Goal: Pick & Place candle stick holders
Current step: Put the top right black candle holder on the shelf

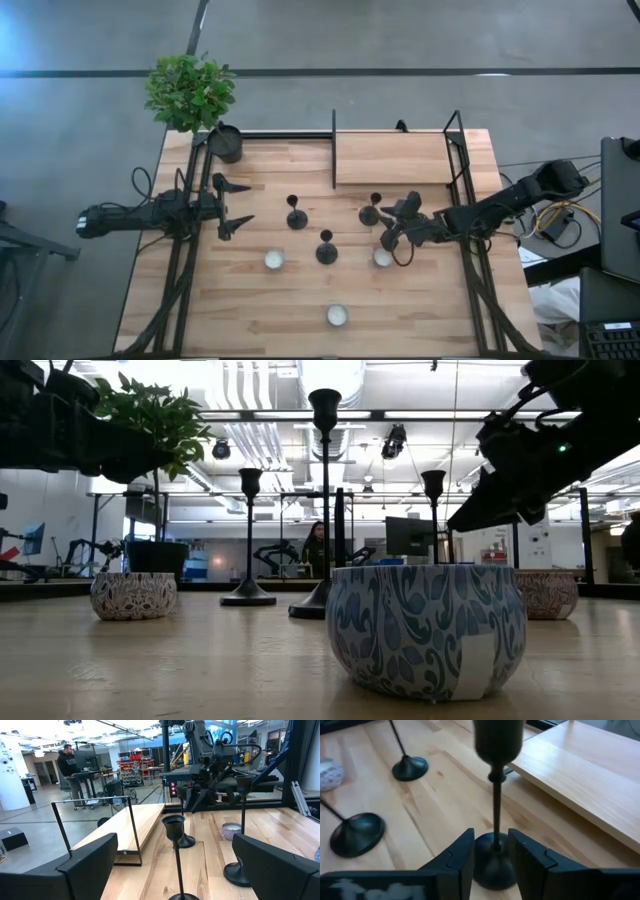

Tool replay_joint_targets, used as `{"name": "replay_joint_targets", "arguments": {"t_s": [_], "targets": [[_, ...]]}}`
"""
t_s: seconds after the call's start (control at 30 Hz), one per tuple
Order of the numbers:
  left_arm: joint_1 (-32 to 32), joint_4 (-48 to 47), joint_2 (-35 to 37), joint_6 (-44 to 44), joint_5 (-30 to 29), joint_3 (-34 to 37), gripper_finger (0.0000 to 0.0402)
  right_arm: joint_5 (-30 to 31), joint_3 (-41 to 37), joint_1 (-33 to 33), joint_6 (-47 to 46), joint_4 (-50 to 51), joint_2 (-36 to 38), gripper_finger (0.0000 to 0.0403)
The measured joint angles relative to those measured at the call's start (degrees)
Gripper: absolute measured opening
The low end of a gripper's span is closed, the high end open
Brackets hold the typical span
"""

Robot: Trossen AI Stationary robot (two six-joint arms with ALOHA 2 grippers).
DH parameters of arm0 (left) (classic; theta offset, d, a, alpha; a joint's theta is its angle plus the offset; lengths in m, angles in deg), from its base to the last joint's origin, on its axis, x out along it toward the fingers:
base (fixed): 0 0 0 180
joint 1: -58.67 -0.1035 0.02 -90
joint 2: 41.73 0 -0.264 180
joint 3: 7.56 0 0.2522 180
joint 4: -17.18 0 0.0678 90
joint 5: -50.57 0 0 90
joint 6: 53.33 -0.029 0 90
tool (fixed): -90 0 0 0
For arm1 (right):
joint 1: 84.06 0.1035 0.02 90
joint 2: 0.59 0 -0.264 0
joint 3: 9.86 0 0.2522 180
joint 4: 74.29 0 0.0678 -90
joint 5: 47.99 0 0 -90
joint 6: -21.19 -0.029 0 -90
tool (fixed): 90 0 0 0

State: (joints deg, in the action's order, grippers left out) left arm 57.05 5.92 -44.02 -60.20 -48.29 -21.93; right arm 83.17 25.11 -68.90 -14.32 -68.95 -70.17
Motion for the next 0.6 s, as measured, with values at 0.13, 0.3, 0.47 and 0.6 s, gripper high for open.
{"name": "replay_joint_targets", "arguments": {"t_s": [0.13,0.3,0.47,0.6], "targets": [[0.00,0.00,0.00,0.02,0.01,-0.02,0.0399,0.00,0.00,-1.21,0.66,-3.82,-2.98,0.0132],[0.00,0.00,0.00,0.02,0.00,0.00,0.0399,0.73,0.64,-2.34,2.62,-5.64,-5.37,0.0128],[0.00,0.00,-0.02,0.02,0.01,-0.02,0.0399,1.03,2.31,-3.47,4.46,-5.67,-6.71,0.0111],[0.01,0.00,-0.02,0.02,0.01,-0.01,0.0399,1.03,3.69,-4.16,7.33,-5.55,-7.15,0.0099]]}}
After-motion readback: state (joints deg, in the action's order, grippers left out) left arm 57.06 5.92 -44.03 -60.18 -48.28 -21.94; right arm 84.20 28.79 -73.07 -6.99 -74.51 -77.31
